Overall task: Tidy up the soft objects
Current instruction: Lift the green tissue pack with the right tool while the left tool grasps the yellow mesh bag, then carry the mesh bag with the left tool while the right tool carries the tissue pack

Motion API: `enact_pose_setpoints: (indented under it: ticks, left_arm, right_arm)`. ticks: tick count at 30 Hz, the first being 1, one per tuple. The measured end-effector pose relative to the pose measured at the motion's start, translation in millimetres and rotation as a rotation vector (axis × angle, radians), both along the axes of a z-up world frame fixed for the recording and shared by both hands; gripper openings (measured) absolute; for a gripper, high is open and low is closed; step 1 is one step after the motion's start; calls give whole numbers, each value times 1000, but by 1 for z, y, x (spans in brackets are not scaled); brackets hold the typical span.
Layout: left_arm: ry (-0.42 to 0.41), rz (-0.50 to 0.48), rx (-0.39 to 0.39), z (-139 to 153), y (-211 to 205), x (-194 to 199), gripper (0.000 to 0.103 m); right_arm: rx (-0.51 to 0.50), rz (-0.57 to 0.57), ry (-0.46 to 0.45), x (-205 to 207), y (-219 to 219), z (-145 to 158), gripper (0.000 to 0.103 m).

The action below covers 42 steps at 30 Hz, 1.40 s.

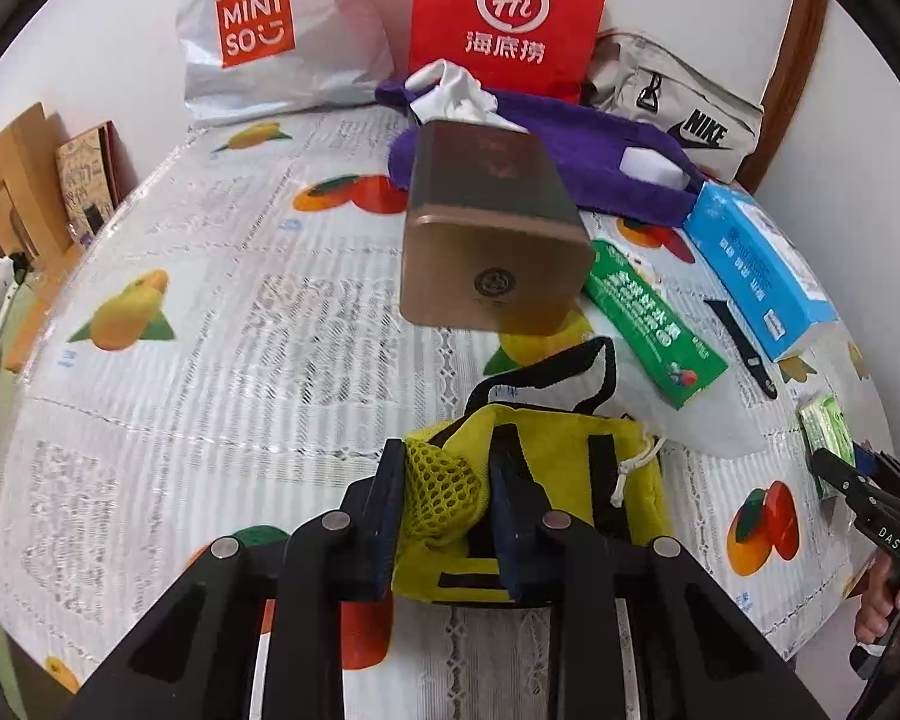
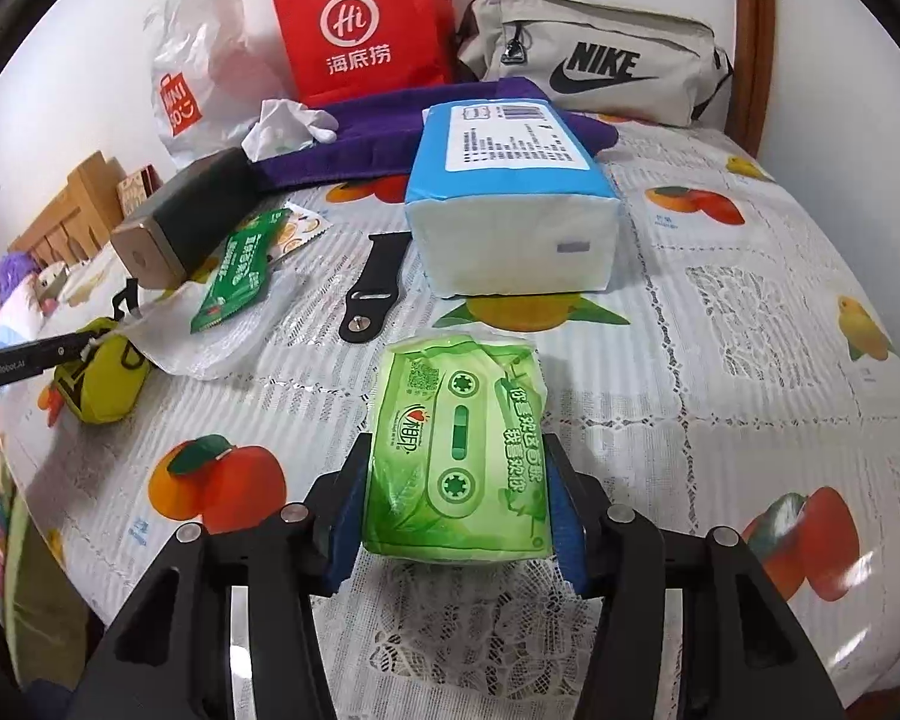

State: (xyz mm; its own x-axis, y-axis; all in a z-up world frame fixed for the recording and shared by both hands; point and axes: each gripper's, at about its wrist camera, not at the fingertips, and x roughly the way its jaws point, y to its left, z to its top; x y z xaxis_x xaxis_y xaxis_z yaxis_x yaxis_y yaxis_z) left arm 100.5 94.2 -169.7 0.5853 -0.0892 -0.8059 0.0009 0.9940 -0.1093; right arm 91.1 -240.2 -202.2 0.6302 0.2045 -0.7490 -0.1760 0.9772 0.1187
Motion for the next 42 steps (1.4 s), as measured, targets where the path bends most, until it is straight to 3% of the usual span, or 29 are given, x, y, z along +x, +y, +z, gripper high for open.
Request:
enact_pose_setpoints:
  ticks: [22,42]
  left_arm:
    - [-141,51,-19,75,12,-25,25]
    - [-198,64,-36,120,10,15,25]
  right_arm:
    - [-31,45,-91,-15,7,59,52]
    - [-30,69,-154,33,10,117,52]
